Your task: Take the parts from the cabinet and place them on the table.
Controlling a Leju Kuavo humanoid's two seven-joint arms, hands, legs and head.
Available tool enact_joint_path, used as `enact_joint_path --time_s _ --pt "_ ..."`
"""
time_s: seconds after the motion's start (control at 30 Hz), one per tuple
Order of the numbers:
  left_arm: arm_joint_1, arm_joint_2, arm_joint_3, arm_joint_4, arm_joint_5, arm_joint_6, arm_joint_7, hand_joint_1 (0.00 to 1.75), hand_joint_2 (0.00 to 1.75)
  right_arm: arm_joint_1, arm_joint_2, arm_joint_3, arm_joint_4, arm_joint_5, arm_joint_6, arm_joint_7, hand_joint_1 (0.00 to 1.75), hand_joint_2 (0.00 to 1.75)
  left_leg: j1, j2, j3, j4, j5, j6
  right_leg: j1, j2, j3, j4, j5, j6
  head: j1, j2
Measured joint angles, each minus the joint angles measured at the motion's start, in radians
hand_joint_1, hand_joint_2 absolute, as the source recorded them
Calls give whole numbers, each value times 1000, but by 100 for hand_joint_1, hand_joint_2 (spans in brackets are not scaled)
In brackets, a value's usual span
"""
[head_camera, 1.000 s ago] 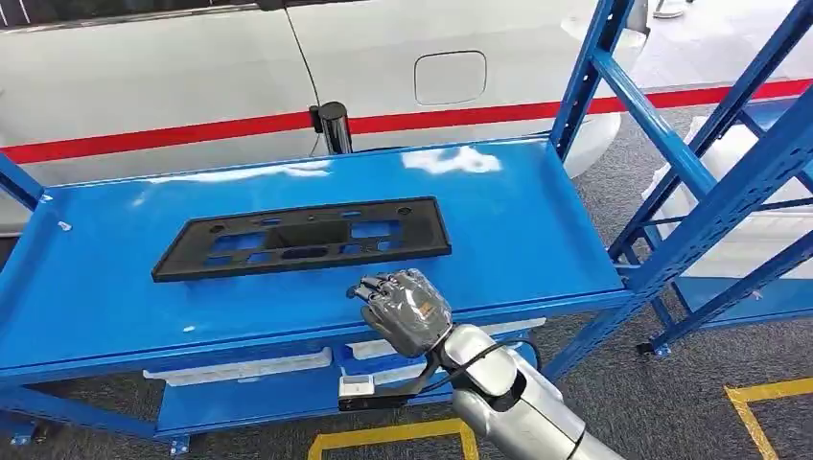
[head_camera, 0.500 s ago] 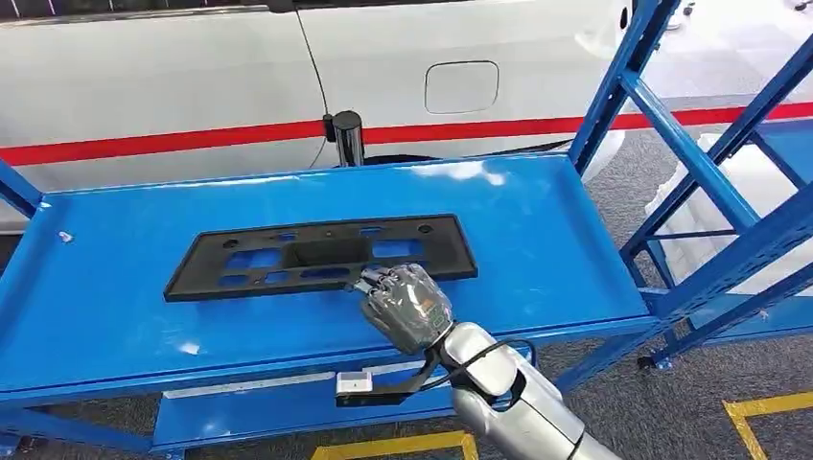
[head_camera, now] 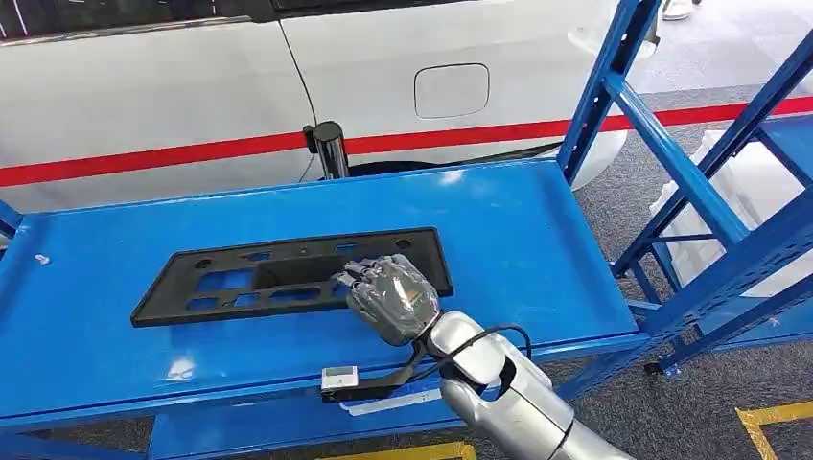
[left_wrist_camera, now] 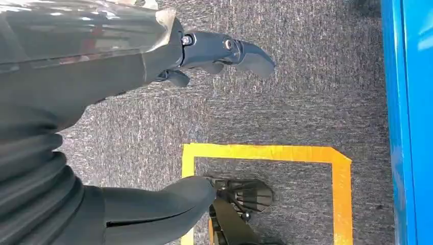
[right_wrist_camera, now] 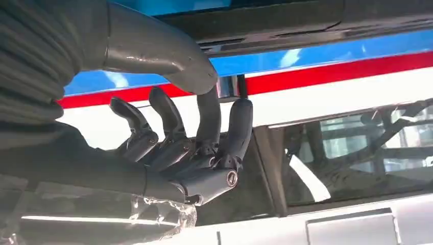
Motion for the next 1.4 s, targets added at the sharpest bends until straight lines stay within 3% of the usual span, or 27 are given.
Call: enact_joint_path --time_s 0.03,0.13,0.2,0.7,0.97,1.4 --pt "-1 -1 0 0 0 0 0 0 175 -6 2 6 5 -2 3 0 175 175 0 0 0 -1 0 -2 1 0 0 0 0 0 0 0" --pt "-3 -1 0 0 -1 2 3 0 175 -23 12 25 21 -15 13 -1 175 175 3 0 0 -1 1 -20 3 0 0 1 0 0 0 0" --pt "-4 -2 0 0 -1 3 4 0 175 -31 16 37 31 -16 17 -2 175 175 2 0 0 -1 2 -23 3 0 1 1 0 -1 0 0" --pt "-8 -6 -6 -5 -14 8 11 0 175 -101 81 137 135 -59 73 2 175 175 -5 1 2 0 1 -24 -2 0 5 -1 0 0 0 0" --pt "-21 -3 -26 -14 -30 6 25 0 175 -150 145 171 271 -82 81 39 175 175 -5 1 3 0 1 -24 -3 0 5 -1 0 0 0 0" --pt "-24 0 -29 -16 -31 5 27 0 175 -173 168 185 338 -84 80 42 175 175 -6 1 4 0 1 -24 -4 0 5 -1 0 0 0 0"
